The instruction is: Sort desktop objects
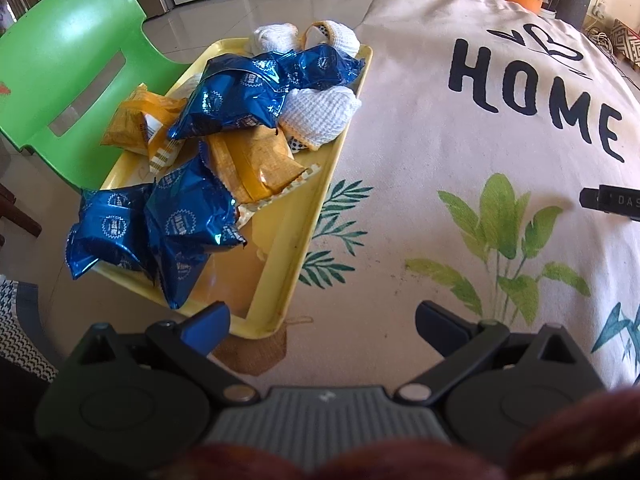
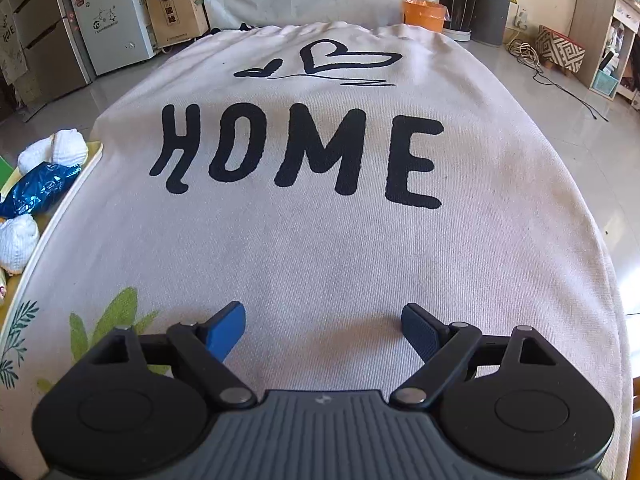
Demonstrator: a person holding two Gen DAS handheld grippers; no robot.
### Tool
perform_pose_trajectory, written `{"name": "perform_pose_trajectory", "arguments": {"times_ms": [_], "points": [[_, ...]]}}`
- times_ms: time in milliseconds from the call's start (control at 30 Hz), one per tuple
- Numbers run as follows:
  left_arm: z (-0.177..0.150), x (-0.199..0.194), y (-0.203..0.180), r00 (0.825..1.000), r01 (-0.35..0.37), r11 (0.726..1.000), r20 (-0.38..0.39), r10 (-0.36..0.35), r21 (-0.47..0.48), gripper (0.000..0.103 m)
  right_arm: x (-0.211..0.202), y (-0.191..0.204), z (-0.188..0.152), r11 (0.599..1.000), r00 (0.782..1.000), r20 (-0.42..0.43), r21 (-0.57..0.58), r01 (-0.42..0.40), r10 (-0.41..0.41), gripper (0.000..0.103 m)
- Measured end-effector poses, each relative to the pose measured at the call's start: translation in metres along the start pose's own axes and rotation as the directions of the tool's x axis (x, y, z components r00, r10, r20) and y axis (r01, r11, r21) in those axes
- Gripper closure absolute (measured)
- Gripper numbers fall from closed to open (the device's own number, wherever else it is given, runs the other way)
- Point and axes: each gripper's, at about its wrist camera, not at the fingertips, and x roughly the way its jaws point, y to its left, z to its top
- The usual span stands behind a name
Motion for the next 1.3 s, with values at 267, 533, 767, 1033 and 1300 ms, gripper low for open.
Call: {"name": "perform_pose_trajectory", "arguments": {"times_ms": [267,533,767,1033,1300], "points": [[0.003,0.005,0.001,1.000,0.000,1.000,0.003,0.000,-0.003,0.001,0.012,0.005,0.007,0.994,0.998,0.049,-0.103,-0.039,0.044,0.016],[0.001,0.005,-0.006,1.000,0.007,0.999,0.004,-0.008,0.043,0.001,0.010,0.041,0.006,0.941,0.988,0.023,-0.309,-0.136,0.150,0.016],[0.004,-0.002,0.003,1.000,-0.005,1.000,-0.006,0.005,0.010,0.001,-0.006,0.092,-0.002,0.864,0.979,-0.072,-0.461,-0.202,0.191,0.015],[-0.003,-0.021,0.013,1.000,-0.028,0.998,-0.004,0.028,-0.050,0.000,-0.037,0.132,-0.008,0.813,0.973,-0.116,-0.535,-0.230,0.199,0.015],[-0.011,-0.037,0.024,0.997,-0.073,0.991,-0.022,0.071,-0.110,0.000,-0.062,0.167,0.000,0.765,0.969,-0.120,-0.596,-0.246,0.218,0.015]]}}
